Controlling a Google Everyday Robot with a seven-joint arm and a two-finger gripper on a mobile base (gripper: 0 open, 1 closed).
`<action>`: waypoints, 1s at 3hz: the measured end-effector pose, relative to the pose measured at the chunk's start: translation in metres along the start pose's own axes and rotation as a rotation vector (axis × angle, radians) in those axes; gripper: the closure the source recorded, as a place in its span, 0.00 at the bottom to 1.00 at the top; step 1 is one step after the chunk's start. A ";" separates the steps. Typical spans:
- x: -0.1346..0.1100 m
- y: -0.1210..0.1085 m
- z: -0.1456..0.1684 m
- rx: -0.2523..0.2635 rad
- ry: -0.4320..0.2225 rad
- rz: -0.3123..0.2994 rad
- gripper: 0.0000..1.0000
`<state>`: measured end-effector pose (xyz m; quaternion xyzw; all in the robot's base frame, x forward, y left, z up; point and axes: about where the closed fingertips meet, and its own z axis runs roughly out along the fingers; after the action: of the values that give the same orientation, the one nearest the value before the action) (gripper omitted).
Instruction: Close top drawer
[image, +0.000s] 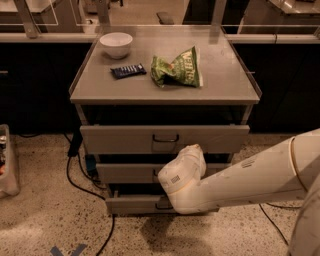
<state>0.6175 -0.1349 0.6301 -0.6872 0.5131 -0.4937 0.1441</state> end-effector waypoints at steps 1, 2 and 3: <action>0.000 0.000 0.000 0.000 0.000 0.000 1.00; 0.000 -0.001 -0.002 0.015 -0.092 0.080 1.00; 0.002 -0.005 -0.005 0.042 -0.179 0.172 1.00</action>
Offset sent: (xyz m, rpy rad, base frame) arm -0.0067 0.0078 0.0055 0.2956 0.0214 0.0989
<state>0.6162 -0.1331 0.6367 -0.6786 0.5450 -0.4268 0.2455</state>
